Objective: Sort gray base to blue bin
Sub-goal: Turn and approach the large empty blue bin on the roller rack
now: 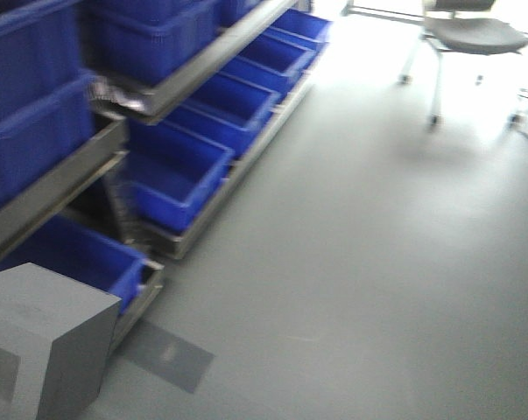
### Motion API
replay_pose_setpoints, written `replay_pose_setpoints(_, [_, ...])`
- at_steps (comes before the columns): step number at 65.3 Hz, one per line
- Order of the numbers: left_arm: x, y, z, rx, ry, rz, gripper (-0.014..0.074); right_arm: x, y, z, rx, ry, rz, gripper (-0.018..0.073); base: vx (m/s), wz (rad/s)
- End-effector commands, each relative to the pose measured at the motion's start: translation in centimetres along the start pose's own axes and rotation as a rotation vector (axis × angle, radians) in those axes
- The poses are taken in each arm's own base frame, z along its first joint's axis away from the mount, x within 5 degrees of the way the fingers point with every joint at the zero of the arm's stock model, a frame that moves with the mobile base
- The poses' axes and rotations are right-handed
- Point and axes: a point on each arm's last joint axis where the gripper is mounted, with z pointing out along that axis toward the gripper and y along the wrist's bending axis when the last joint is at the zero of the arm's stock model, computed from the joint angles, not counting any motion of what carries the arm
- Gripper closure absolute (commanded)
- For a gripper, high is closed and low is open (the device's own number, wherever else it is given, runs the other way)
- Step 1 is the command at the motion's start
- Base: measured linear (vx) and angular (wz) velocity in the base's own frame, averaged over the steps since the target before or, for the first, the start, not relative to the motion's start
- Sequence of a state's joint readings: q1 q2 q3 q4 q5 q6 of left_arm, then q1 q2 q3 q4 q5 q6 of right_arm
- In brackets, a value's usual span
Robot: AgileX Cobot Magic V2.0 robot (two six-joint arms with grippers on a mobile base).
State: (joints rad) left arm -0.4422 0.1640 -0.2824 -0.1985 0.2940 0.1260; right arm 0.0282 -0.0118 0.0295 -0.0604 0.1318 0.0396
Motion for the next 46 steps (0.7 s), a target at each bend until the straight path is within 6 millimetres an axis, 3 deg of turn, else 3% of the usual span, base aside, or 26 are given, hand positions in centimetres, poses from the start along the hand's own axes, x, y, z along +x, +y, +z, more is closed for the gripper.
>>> replay_pose_setpoints(1, [-1.85,0.01,-0.2,-0.005,-0.124,-0.017,0.0602,-0.21,0.02,-0.02,0.001,-0.07,-0.013,0.0568,0.24,1.01])
replay_pose_setpoints(20, [-1.85,0.01,-0.2,-0.005,-0.124,-0.017,0.0602,-0.21,0.02,-0.02,0.001,-0.07,-0.013,0.0568,0.22,0.94])
replay_pose_setpoints(46, [-1.85,0.01,-0.2,-0.005,-0.124,-0.017,0.0602,-0.21,0.02,-0.02,0.001,-0.07,-0.013,0.0568,0.17,0.7])
